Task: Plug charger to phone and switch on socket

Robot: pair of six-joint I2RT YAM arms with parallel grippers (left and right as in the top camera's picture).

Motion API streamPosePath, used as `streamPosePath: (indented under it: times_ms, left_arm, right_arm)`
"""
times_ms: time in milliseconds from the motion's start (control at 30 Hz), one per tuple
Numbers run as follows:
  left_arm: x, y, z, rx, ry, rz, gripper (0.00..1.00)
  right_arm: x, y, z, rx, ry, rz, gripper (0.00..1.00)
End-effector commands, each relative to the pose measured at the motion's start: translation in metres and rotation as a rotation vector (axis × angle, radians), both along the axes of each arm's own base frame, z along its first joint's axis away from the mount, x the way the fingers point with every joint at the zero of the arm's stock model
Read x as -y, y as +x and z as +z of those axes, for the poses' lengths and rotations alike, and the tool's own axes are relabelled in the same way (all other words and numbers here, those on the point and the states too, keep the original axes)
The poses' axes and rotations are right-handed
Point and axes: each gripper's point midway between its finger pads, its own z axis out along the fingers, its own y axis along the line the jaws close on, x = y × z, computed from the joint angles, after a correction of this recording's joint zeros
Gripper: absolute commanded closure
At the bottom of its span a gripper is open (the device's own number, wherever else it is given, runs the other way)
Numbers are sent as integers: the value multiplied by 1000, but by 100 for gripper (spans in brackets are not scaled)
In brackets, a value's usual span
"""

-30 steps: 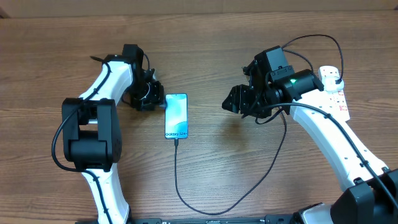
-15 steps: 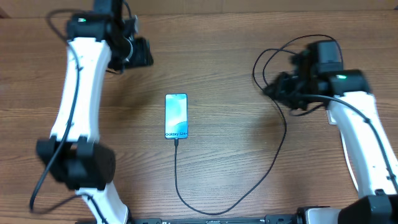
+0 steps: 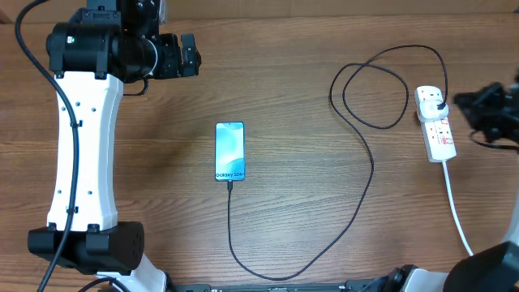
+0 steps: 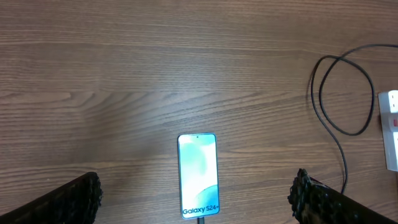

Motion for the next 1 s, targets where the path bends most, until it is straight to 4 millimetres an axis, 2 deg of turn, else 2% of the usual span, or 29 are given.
streamPosePath:
  times_ms: [0, 133, 333, 667, 967]
  left_arm:
    - [-4, 2, -2, -1, 19, -1, 0]
    - [-4, 2, -2, -1, 19, -1, 0]
    - [-4, 2, -2, -1, 19, -1, 0]
    - [-4, 2, -2, -1, 19, -1, 0]
    - [-4, 2, -2, -1, 19, -1, 0]
  right_arm:
    - [20, -2, -17, 4, 89, -36, 96]
    - [52, -4, -42, 27, 149, -130, 96]
    - [80, -9, -75, 20, 191, -204, 96]
    - [93, 8, -135, -33, 303, -243, 96]
    - [92, 28, -162, -13, 368, -243, 96]
